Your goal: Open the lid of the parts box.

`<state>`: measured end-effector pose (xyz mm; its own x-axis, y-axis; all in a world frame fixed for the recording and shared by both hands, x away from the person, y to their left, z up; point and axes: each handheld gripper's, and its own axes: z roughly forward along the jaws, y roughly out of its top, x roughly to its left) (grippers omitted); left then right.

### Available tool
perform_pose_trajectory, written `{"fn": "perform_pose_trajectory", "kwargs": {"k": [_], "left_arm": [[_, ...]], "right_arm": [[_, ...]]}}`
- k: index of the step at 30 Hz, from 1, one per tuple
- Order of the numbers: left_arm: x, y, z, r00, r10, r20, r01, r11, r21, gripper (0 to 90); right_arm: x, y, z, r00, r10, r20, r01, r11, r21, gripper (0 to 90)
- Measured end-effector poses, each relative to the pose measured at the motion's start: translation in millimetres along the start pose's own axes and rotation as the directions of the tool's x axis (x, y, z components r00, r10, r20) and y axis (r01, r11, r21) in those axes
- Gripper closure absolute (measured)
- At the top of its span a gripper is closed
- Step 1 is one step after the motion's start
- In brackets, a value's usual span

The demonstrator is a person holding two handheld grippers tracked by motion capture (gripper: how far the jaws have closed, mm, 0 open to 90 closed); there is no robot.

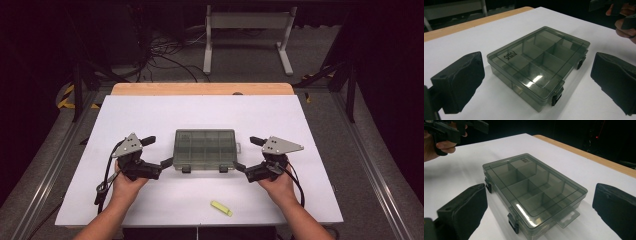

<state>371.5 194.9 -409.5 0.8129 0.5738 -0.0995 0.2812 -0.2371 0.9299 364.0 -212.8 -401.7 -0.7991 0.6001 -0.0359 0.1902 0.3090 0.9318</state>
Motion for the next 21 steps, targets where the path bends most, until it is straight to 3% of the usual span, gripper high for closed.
{"fn": "perform_pose_trajectory", "kwargs": {"k": [1, 4, 8, 16, 21], "left_arm": [[-0.4, -0.3, -0.1, 0.9998, 0.007, 0.017, -0.007, 0.9999, 0.008, 0.4], [-3.2, -2.4, 2.8, 0.9999, 0.009, 0.01, -0.009, 0.9991, 0.042, 0.6], [-0.4, -5.0, 3.5, 0.9998, 0.017, 0.005, -0.017, 0.9986, 0.05, 1.5], [3.2, -13.5, 8.7, 0.9992, -0.016, 0.037, 0.012, 0.9952, 0.097, 2.4], [1.3, -18.6, 14.0, 0.9994, 0.026, 0.024, -0.029, 0.9893, 0.143, 4.2]], "right_arm": [[0.5, -0.5, 1.2, 1.0, 0.001, -0.008, -0.001, 1.0, 0.002, 0.0], [3.0, -1.4, 4.8, 0.9997, -0.008, -0.022, 0.008, 1.0, 0.026, 0.4], [3.6, -1.8, 5.8, 0.9997, -0.013, -0.019, 0.014, 0.999, 0.039, 1.3], [2.7, -7.9, 11.1, 1.0, -0.003, -0.004, 0.004, 0.994, 0.105, 4.6], [2.6, -12.8, 16.0, 1.0, 0.002, -0.002, -0.001, 0.989, 0.146, 6.1]]}}
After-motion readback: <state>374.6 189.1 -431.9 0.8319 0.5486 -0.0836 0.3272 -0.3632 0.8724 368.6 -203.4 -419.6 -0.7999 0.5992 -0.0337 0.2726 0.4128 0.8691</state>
